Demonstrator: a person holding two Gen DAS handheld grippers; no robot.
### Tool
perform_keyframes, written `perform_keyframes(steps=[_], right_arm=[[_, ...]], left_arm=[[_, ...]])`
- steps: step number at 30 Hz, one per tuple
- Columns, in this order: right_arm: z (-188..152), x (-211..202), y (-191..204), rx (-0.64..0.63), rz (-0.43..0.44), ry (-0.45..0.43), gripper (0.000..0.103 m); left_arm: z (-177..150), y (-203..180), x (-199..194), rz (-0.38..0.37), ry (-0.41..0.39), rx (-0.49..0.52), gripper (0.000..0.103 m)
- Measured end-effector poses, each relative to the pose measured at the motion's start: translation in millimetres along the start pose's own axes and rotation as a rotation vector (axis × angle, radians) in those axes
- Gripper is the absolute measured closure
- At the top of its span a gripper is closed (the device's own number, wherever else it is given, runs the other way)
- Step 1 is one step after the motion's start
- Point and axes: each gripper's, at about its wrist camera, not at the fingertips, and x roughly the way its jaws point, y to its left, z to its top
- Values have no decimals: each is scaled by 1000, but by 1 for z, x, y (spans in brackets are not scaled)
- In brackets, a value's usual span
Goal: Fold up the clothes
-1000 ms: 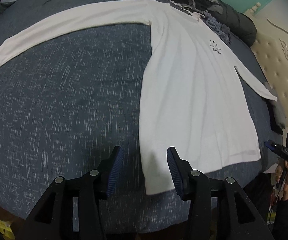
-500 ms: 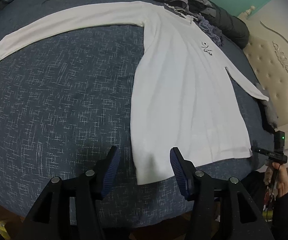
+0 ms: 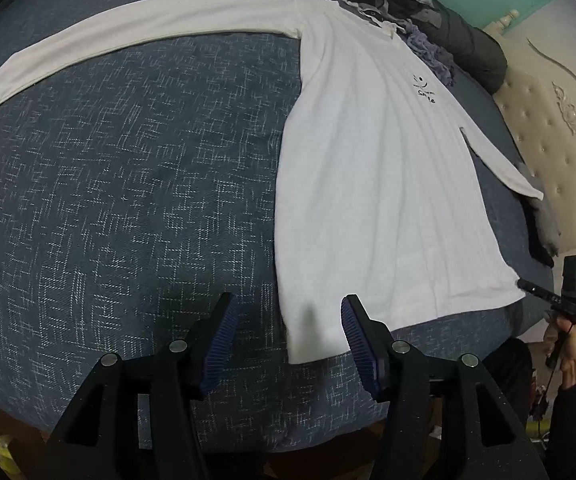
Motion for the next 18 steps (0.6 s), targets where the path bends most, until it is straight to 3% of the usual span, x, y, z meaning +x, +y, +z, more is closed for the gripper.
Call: perform_keyframes(steps=[6,18], right_arm=[[17,-21,-14,52,29,-72,96],[32,-27,-14,33,-4,-99,96]], left_arm=[[0,-8,6,-10,28,27,42],[2,-10,13,5,57,24,39]])
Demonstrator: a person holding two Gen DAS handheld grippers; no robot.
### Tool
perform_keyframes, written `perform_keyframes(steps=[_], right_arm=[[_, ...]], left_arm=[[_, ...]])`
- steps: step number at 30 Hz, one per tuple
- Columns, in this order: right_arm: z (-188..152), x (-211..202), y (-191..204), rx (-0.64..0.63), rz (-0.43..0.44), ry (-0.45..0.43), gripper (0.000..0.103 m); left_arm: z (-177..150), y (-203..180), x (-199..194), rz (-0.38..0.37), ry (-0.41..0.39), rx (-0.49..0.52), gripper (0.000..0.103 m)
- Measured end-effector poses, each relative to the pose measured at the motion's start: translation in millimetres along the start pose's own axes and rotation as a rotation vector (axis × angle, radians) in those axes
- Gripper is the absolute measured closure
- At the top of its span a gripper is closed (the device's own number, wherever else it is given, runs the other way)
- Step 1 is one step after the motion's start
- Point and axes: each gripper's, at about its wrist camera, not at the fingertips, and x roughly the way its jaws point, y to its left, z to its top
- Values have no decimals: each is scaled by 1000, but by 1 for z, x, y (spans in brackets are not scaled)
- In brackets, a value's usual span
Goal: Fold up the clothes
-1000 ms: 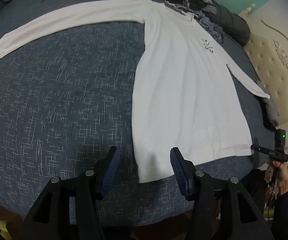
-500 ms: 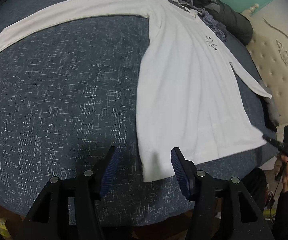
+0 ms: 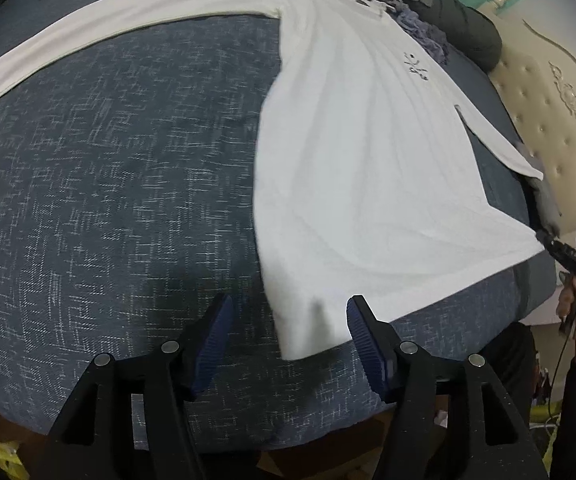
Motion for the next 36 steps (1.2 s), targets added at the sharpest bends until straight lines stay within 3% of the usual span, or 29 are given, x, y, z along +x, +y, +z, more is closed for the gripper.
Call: perform_keyframes(steps=[15,16,17,19,21,22,26,31,36], right_arm=[[-14,5,-19,58,24,-2,96],[-14,5,-19,56,23,-1,96],[-14,5,-19,53,23,-1,96],[-15,3,-16,47,24,-2,96],[-16,1,-13,39,28,-6,96],[-16,-1,-12,35,31,-8,96],[-18,-12,-6,7,32,-20,96],[-23,-38,15,-82,11,-41,96],[-41,-34,30,-157,-17,30,96]], left_arm=[[-3,12,35,-27,108,-33,40],[-4,11,38,-35,111,-30,45],[-4,10,39,-44,113,-26,63],[-5,5,44,-48,124,-7,84],[-6,1,47,-47,133,19,91],[-6,0,46,-54,133,22,100],[-4,-8,24,-86,100,58,100],[-6,-19,-35,-104,34,132,100],[-16,-25,-64,-81,25,183,100]])
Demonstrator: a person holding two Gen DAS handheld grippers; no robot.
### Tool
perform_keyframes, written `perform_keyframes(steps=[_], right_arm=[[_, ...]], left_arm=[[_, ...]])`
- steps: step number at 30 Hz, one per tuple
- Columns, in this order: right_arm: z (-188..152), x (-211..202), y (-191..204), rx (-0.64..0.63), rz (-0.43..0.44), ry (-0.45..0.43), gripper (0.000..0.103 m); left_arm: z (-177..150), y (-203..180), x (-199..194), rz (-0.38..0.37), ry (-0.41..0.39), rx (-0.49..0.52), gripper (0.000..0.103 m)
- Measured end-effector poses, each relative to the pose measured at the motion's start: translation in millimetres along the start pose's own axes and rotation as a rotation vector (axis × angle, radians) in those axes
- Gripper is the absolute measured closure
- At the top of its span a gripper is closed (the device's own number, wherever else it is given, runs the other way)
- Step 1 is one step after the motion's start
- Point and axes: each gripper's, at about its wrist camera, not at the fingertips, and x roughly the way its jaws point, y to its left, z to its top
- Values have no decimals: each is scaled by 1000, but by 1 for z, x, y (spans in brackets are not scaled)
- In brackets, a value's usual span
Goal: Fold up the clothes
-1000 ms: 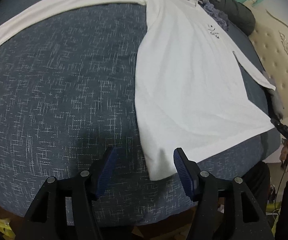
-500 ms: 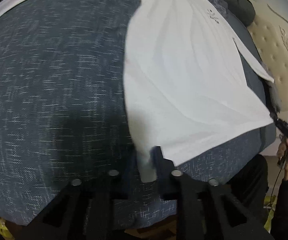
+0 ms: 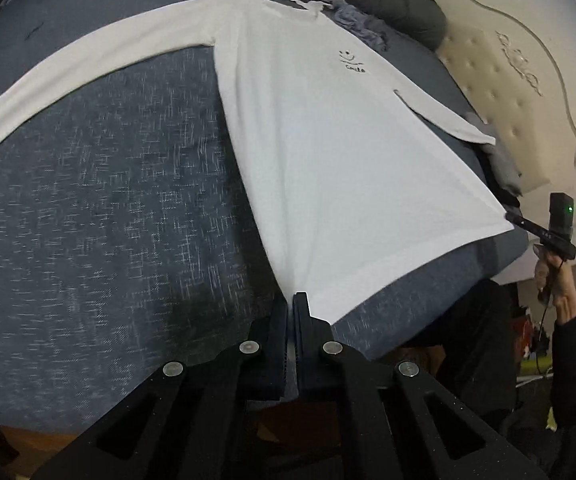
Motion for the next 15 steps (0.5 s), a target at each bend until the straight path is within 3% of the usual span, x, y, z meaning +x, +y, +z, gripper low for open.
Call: perform_keyframes(steps=[10,15], right_arm=[[-29,55,-19,28,-43,127,96],[-23,54,-23,46,-55,124,91]], left_arm=[[-21,27,53,50,96,-76,100],[-22,34,56,46,88,-105,97]])
